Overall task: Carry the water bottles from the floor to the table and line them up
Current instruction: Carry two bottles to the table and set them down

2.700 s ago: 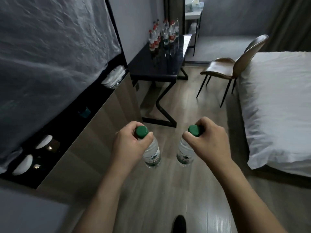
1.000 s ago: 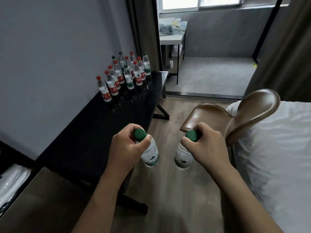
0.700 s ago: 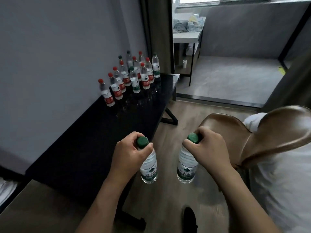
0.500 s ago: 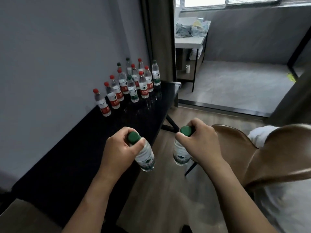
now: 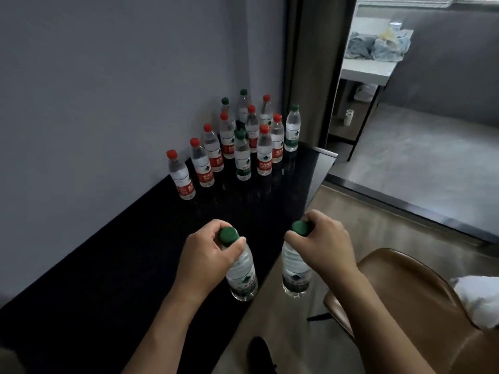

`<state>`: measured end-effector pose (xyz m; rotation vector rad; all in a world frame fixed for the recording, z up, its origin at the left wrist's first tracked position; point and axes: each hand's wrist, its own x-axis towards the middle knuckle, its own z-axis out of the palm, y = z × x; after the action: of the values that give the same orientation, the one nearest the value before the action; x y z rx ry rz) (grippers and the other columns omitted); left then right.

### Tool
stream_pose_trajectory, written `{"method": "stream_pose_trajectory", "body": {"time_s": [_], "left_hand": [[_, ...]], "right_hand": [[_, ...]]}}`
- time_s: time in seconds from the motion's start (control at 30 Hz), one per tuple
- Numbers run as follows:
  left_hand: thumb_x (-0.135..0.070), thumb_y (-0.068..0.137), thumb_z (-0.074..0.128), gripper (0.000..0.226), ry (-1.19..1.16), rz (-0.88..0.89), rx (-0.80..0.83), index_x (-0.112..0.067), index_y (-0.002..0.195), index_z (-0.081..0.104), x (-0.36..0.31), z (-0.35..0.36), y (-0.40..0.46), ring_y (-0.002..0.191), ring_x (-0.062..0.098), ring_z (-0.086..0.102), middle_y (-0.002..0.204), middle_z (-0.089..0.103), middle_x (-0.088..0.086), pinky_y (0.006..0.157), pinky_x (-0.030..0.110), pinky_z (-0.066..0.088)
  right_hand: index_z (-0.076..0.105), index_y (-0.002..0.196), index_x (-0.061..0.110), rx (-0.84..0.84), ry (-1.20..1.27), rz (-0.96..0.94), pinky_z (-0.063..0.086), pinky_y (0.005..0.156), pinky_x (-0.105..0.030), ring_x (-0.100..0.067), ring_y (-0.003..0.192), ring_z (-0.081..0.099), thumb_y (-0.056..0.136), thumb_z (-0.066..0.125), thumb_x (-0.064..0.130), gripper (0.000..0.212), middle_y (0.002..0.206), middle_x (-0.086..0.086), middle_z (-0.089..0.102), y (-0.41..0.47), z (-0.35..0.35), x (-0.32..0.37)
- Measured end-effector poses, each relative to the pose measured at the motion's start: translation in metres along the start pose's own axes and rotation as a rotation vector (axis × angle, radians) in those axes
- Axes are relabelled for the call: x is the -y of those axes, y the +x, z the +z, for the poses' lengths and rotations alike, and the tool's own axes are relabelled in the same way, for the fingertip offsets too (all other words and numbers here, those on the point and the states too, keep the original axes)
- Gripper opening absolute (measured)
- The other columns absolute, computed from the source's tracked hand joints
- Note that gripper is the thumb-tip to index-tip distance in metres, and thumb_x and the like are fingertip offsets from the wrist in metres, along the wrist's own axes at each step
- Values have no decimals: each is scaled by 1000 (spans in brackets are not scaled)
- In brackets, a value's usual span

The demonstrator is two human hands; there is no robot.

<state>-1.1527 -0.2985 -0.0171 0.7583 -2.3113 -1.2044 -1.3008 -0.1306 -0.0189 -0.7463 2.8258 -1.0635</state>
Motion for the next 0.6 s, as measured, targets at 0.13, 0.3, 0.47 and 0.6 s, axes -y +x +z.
{"method": "stream_pose_trajectory", "body": {"time_s": [0.13, 0.3, 0.47, 0.6], "left_hand": [[-35, 78, 77, 17, 18, -20, -66, -33, 77, 60, 22, -13, 54, 52, 4, 53, 68, 61, -8, 48, 16, 45], [-35, 77, 76, 18, 85, -44, -121, -33, 81, 58, 38, -30, 111, 55, 2, 56, 69, 61, -18, 49, 14, 42], [-35, 78, 76, 18, 98, -113, -193, -33, 83, 59, 60, -40, 148, 58, 0, 57, 71, 60, -22, 50, 10, 40], [-32, 77, 77, 19, 109, -194, -212, -32, 80, 59, 83, -36, 172, 57, 0, 57, 67, 60, -21, 50, 11, 39]], "right_hand": [[54, 75, 30, 90, -40, -67, 37, 51, -23, -3, 62, 53, 64, 63, 50, 24, 64, 16, 55, 70, 30, 26], [50, 78, 31, 132, 32, -108, 44, 53, -29, -6, 64, 56, 56, 51, 59, 36, 68, 13, 58, 137, 60, 56], [51, 79, 31, 227, 20, -178, 39, 51, -24, -3, 65, 54, 63, 60, 53, 29, 70, 14, 57, 198, 91, 73], [49, 74, 26, 351, -63, -233, 32, 48, -25, -6, 63, 51, 67, 65, 45, 26, 68, 10, 55, 241, 128, 83]]}}
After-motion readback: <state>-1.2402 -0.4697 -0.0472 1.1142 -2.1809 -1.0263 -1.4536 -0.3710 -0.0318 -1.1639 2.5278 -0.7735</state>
